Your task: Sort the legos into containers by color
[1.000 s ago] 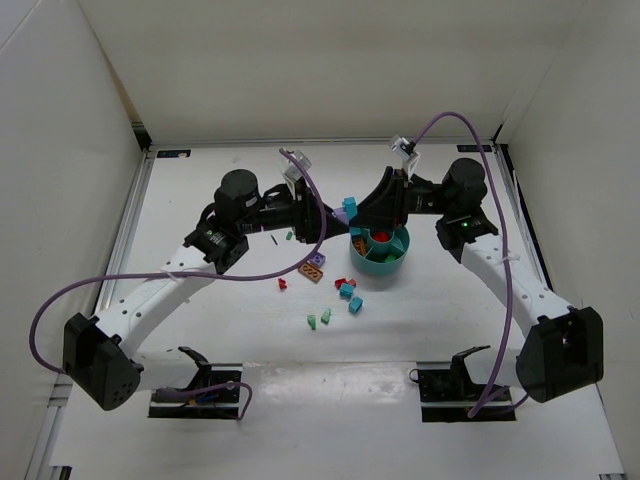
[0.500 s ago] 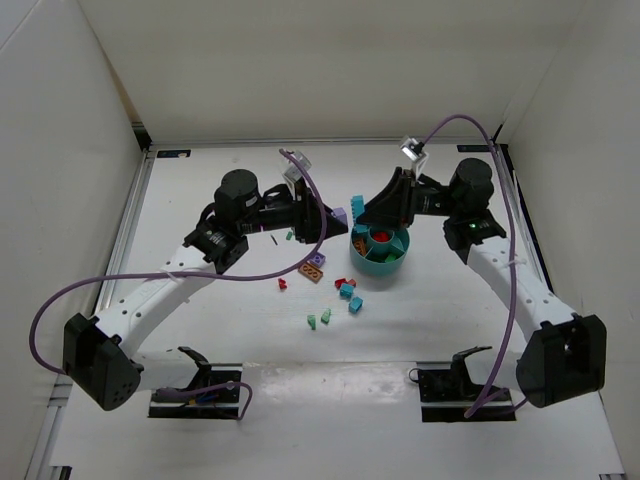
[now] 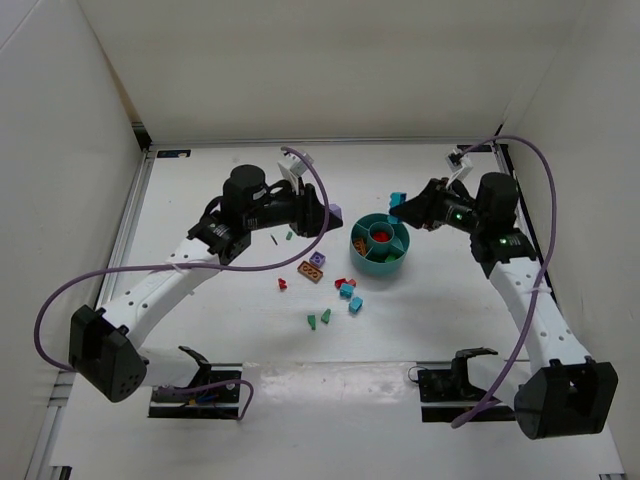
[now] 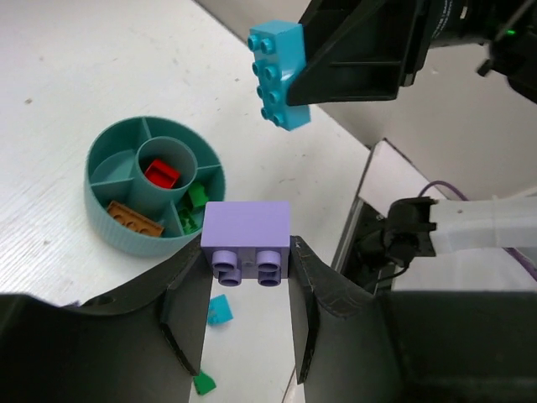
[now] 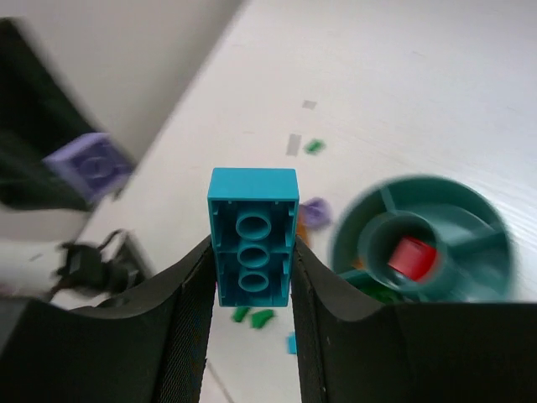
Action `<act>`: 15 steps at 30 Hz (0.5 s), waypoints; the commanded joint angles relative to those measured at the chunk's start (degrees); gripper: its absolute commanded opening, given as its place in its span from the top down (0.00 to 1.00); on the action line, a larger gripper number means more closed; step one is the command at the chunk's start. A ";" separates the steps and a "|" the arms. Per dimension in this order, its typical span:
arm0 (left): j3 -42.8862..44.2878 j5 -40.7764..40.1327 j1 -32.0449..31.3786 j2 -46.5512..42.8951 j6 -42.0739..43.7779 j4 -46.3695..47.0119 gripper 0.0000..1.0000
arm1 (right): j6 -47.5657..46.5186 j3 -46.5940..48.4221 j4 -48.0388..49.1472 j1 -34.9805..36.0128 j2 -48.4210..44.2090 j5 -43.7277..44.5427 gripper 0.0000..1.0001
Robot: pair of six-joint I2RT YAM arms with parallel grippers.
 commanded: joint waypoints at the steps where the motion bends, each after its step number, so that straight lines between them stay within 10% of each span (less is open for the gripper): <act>1: 2.26 -3.17 0.35 -0.30 1.41 -3.76 0.71 | -6.63 -2.12 -10.76 1.65 -1.02 20.79 1.00; 15: 2.27 -5.72 0.27 -0.21 0.98 -6.23 0.71 | -4.79 -3.70 -10.59 3.41 7.23 36.39 1.00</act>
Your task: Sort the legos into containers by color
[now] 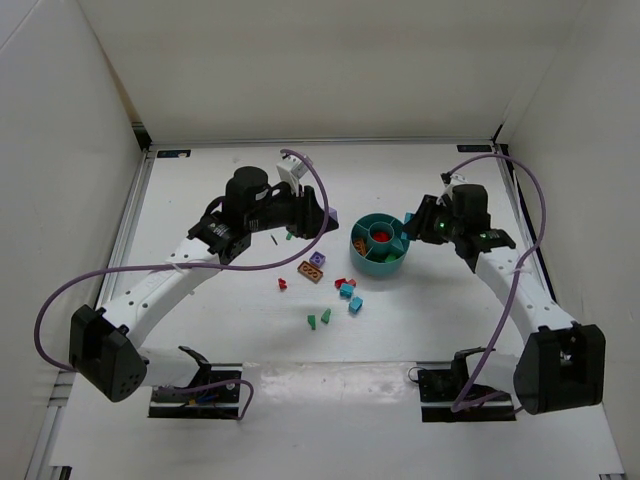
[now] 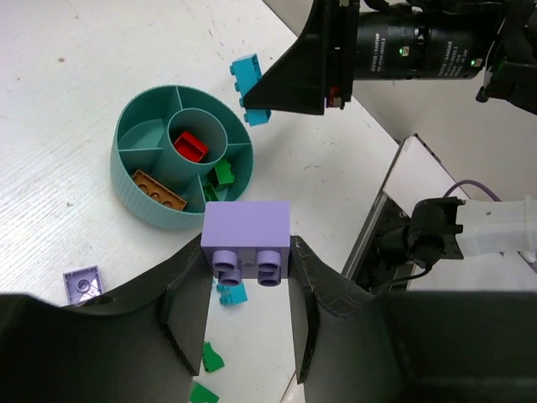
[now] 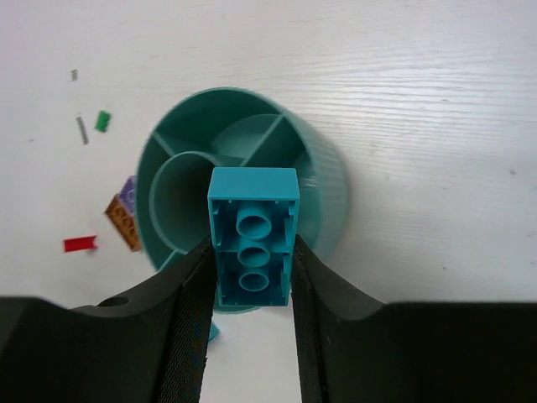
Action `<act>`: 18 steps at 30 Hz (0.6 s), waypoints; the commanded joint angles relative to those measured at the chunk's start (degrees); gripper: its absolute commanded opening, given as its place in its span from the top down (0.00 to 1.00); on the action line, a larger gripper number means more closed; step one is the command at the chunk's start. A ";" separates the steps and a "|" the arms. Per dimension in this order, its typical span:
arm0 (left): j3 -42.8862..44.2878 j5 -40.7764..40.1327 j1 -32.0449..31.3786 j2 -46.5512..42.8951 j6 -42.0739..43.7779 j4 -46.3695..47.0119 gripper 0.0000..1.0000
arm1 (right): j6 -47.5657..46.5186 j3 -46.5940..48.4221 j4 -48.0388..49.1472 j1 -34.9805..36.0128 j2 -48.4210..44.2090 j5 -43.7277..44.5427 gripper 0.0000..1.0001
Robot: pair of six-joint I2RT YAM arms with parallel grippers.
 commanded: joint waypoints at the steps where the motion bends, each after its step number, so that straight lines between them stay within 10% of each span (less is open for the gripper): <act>1: 2.09 -0.76 0.22 -0.67 0.23 -0.68 0.71 | -1.04 0.97 1.26 0.61 0.88 5.04 1.00; 18: 2.35 -0.41 0.31 -0.06 -0.03 -0.86 0.71 | -0.95 2.38 3.98 6.25 4.39 16.05 1.00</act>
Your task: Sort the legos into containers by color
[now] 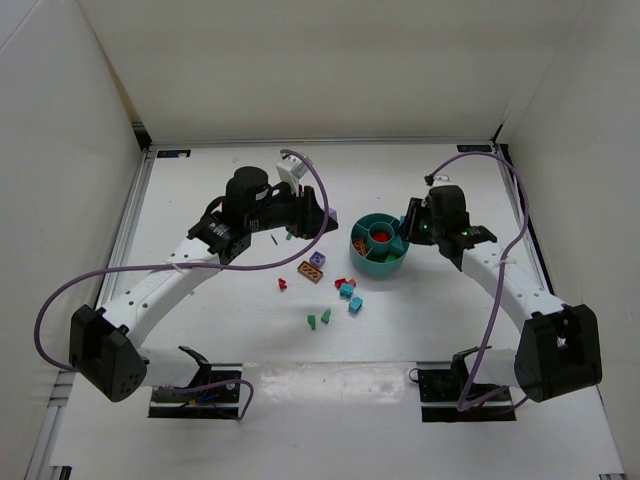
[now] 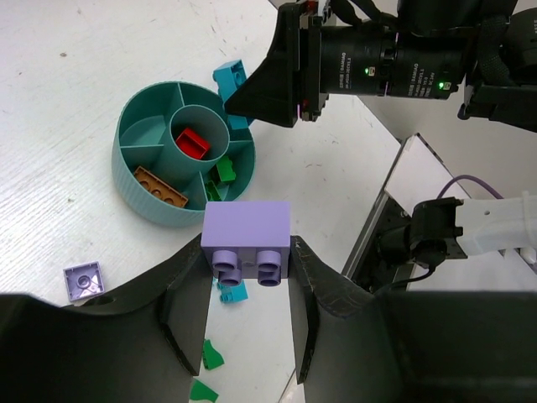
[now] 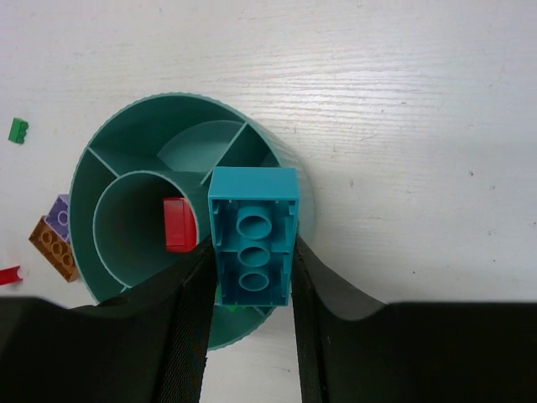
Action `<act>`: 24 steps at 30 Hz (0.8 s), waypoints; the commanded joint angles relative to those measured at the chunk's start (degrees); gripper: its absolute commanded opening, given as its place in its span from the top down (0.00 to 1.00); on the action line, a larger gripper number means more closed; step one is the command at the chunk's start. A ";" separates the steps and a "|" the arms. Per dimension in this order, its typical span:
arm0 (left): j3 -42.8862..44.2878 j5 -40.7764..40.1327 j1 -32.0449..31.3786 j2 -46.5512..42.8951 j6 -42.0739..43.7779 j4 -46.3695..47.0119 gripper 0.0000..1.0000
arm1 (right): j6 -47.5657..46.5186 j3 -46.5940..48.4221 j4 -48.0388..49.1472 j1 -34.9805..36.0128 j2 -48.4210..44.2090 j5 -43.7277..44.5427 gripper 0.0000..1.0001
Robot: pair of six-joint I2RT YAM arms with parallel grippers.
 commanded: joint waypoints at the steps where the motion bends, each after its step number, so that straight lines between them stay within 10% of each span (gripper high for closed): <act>1: 2.24 -0.06 0.22 -0.08 -0.03 -0.31 0.71 | 0.71 1.59 3.39 -0.36 -0.70 1.84 1.00; 24: 2.51 0.56 0.31 0.27 -0.91 -0.04 0.71 | 2.64 1.33 6.21 3.51 1.85 8.44 0.89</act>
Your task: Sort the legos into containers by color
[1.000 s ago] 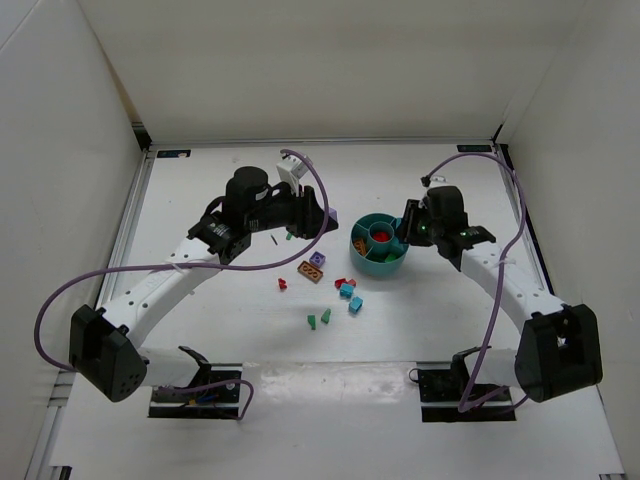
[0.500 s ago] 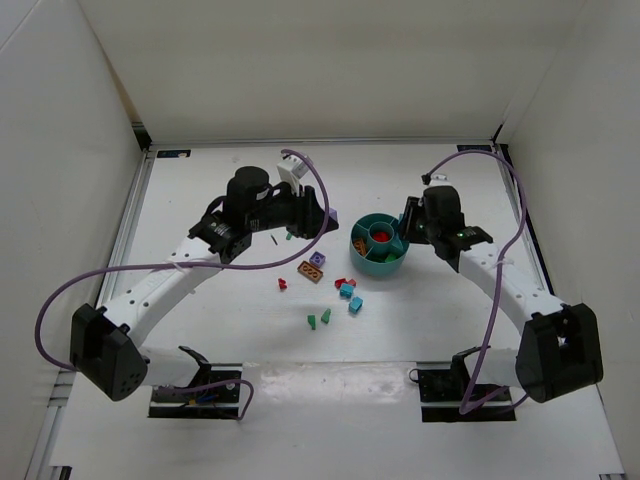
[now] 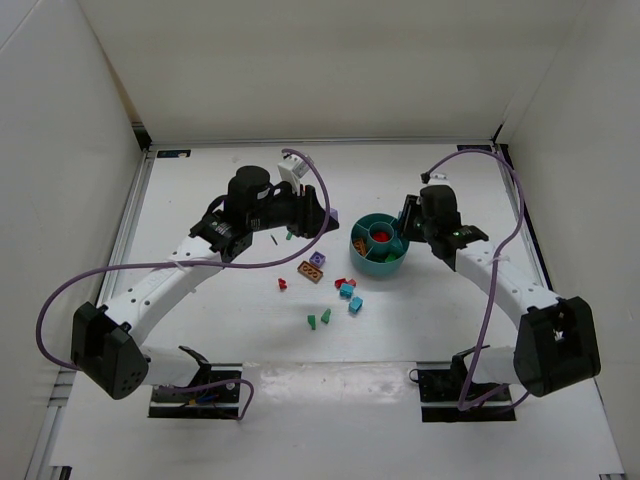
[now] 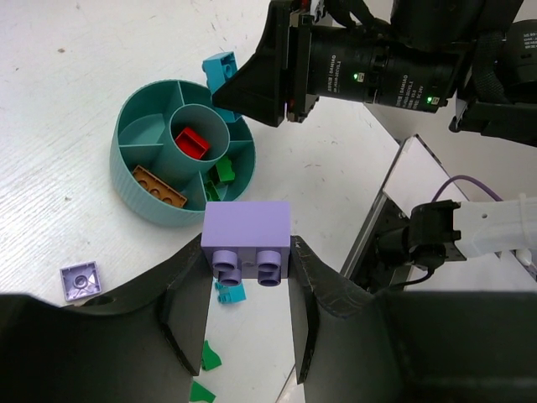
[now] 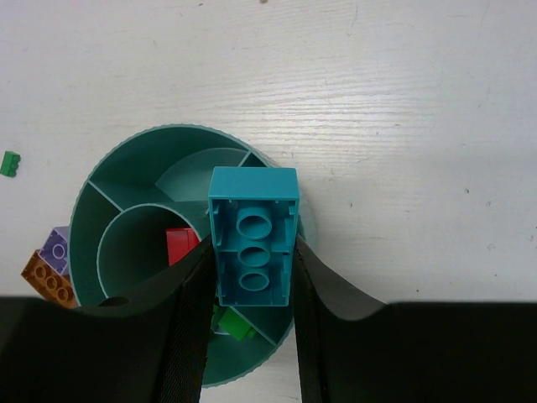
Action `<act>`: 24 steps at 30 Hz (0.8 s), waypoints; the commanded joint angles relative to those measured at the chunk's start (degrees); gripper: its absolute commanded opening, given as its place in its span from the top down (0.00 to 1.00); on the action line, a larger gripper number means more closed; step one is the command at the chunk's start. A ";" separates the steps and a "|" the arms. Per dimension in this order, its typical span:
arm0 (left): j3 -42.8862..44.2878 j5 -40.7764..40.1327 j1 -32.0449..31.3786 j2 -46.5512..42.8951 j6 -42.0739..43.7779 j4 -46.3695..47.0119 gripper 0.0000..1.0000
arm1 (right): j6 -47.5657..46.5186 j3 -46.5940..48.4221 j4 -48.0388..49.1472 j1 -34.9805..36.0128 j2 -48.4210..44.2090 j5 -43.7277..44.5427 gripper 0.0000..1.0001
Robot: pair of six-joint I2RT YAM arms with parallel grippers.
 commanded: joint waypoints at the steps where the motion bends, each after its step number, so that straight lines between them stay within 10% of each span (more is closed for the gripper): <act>1: 2.11 0.51 0.31 -0.60 -0.30 0.30 0.71 | 0.59 1.24 2.10 0.80 0.12 1.79 0.86; 24: 2.82 1.30 0.22 0.02 -0.12 0.31 0.71 | 0.85 1.33 -0.28 1.95 -0.58 3.47 0.45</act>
